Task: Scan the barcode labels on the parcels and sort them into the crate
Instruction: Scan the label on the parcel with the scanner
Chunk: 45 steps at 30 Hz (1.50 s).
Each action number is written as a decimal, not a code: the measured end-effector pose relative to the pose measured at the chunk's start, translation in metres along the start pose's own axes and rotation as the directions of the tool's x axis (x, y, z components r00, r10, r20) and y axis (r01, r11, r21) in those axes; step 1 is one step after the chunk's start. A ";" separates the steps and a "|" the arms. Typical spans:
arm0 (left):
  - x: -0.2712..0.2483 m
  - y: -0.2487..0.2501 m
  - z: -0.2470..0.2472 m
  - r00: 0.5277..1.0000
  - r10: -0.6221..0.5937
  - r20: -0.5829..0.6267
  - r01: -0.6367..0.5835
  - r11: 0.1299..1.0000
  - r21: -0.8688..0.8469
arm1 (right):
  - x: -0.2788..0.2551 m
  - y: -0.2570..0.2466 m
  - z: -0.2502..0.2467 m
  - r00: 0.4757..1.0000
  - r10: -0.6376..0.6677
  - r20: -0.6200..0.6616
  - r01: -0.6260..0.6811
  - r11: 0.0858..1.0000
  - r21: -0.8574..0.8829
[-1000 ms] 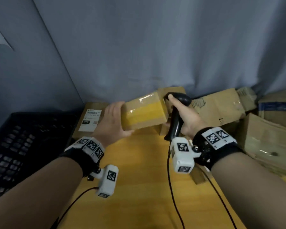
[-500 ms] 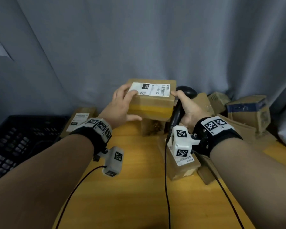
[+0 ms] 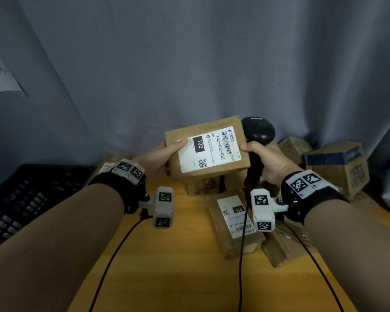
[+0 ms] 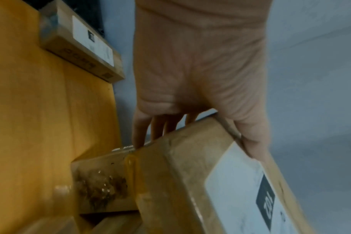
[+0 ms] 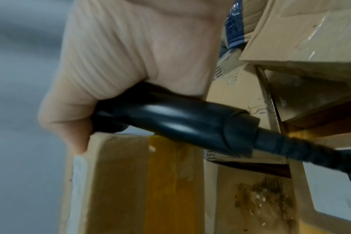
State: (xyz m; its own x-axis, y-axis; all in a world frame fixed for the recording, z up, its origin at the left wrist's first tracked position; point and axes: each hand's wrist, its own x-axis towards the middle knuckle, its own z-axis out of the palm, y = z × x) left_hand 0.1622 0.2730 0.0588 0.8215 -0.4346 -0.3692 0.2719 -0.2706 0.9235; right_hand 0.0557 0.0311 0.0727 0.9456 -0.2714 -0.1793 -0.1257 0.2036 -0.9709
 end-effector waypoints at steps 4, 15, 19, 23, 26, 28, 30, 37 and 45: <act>-0.001 0.002 0.004 0.998 0.023 -0.050 -0.028 0.994 -0.102 | 0.004 0.004 -0.003 0.999 0.025 -0.048 -0.022 0.998 0.064; 0.002 0.009 0.038 0.971 0.095 -0.219 -0.142 0.967 -0.212 | 0.021 0.029 0.042 0.998 0.034 -0.061 -0.010 0.932 0.363; 0.002 0.011 0.029 0.980 0.132 -0.150 -0.134 0.991 -0.006 | 0.027 0.027 0.035 0.990 0.001 -0.138 0.030 0.975 0.219; 0.002 0.009 0.022 0.978 0.196 -0.074 -0.191 0.979 0.067 | 0.031 0.026 0.022 0.989 -0.058 -0.134 0.059 0.998 0.008; 0.005 0.007 0.017 0.986 0.129 -0.106 -0.123 0.991 0.060 | 0.033 0.025 0.018 0.992 -0.064 -0.110 0.054 0.994 -0.094; 0.002 0.008 0.016 0.996 0.077 -0.035 -0.073 0.991 0.108 | 0.033 0.023 0.015 0.992 -0.053 -0.115 0.039 0.991 -0.125; -0.003 0.012 0.018 0.997 0.055 0.045 -0.062 0.981 0.183 | 0.034 0.021 0.012 0.991 -0.042 -0.130 0.023 0.990 -0.140; -0.003 0.008 0.025 0.984 0.103 0.148 -0.135 0.966 0.221 | 0.028 0.011 0.016 0.982 -0.057 -0.180 0.035 0.992 -0.124; 0.000 0.001 0.018 0.997 -0.020 -0.073 0.032 0.987 0.159 | 0.028 -0.011 0.022 0.988 0.069 -0.139 -0.111 0.941 -0.319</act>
State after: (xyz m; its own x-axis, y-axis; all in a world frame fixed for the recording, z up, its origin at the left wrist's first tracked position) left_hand 0.1533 0.2571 0.0579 0.8501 -0.3654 -0.3792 0.2144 -0.4176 0.8830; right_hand 0.0902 0.0422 0.0818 0.8837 -0.3851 -0.2662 -0.3187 -0.0783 -0.9446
